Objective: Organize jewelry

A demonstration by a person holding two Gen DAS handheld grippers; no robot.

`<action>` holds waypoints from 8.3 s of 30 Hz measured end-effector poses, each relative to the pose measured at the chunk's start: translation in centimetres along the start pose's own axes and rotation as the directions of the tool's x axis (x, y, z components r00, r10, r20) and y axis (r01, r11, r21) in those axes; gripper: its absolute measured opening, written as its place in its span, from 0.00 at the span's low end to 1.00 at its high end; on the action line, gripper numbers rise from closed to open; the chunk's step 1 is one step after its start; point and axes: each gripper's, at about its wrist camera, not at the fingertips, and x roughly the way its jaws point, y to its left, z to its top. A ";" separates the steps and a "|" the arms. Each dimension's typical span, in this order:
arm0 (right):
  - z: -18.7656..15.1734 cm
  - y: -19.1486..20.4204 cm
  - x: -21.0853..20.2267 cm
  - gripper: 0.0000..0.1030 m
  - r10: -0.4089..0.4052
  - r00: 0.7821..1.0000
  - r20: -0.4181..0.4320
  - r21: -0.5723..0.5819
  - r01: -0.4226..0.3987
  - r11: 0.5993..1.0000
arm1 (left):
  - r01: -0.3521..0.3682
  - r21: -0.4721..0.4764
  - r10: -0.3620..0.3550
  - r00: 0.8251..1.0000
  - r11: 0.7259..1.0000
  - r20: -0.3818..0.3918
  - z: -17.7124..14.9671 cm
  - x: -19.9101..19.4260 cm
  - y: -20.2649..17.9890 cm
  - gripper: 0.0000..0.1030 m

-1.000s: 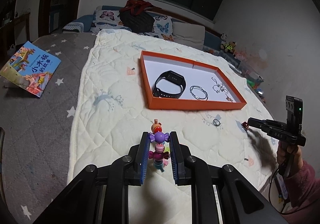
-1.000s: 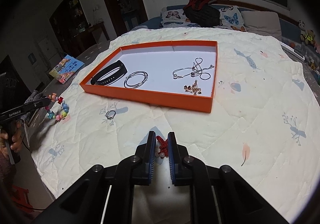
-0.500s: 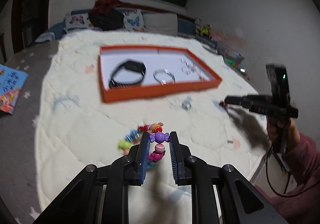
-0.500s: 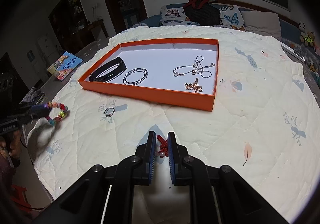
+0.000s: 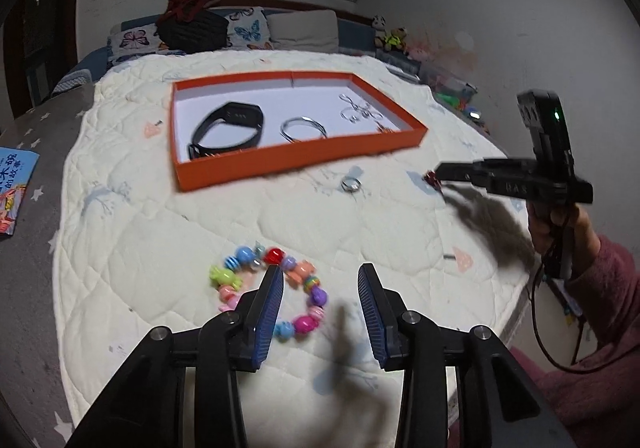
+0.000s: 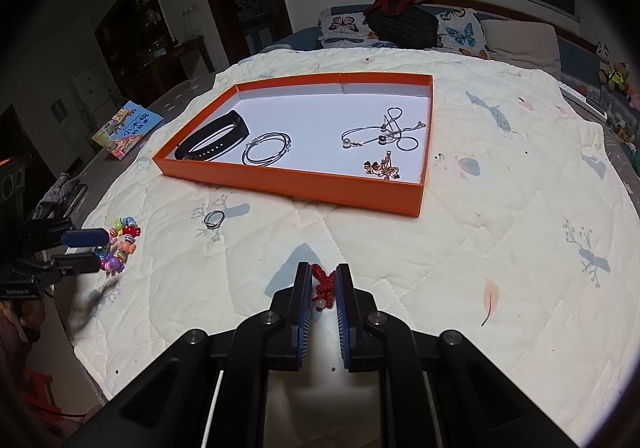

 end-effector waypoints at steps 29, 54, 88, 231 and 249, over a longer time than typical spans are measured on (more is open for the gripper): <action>0.4 1.3 -0.3 0.14 0.026 1.000 -0.007 -0.035 -0.027 0.999 | -0.035 -0.062 0.032 0.998 0.997 -0.054 1.2 2.9 3.3 0.15; 0.1 2.1 0.4 0.14 0.058 0.998 -0.023 -0.046 -0.059 0.997 | -0.161 -0.018 0.158 0.982 0.987 -0.106 2.1 3.9 3.4 0.09; 4.8 15.6 8.5 0.14 0.359 0.896 -0.260 -0.282 -0.427 0.859 | -0.150 -0.013 0.150 0.988 0.989 -0.042 0.9 2.8 4.8 0.09; 3.1 8.0 2.8 0.20 0.089 0.995 -0.032 -0.210 -0.094 0.973 | -0.055 0.153 0.070 0.993 0.987 -0.091 6.1 6.5 -0.3 0.21; 8.5 4.8 0.0 0.20 0.057 0.991 0.118 -0.133 -0.041 0.990 | 0.004 0.013 -0.005 0.992 1.000 0.127 16.5 0.8 0.6 0.21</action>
